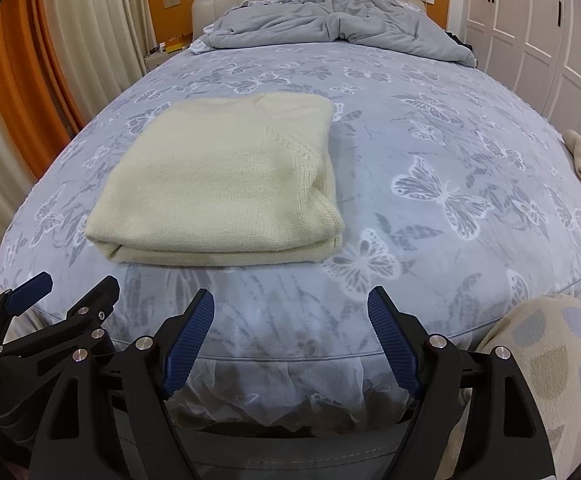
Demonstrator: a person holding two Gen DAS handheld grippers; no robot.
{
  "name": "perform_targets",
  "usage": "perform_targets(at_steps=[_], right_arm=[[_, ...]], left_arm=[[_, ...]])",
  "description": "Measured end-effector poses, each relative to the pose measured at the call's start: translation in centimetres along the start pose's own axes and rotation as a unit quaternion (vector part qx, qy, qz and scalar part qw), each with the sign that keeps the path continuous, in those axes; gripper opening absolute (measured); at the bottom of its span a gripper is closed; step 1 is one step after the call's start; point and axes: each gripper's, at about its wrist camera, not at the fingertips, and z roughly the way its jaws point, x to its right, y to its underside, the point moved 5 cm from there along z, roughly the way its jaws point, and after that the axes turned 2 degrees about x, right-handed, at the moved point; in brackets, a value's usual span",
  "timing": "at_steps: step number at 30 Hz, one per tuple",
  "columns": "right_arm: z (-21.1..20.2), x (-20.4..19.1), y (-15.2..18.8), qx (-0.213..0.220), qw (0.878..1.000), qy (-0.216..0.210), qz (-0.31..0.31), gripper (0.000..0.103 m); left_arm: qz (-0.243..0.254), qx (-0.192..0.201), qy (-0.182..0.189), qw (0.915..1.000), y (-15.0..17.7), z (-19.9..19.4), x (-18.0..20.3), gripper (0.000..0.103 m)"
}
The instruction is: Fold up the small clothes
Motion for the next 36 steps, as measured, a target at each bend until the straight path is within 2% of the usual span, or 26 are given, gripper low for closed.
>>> perform_targets(at_steps=[13,36], right_arm=[[-0.19,-0.23,0.07,0.000,1.000,-0.003,0.005,0.077],[0.01,-0.24,0.26,-0.003,1.000,-0.003,0.013,0.077]], left_arm=[[0.015,0.006,-0.005,0.9999,-0.05,-0.21,0.37,0.080],[0.008,0.009,-0.020,0.9997,-0.28,-0.08,0.28,0.080]])
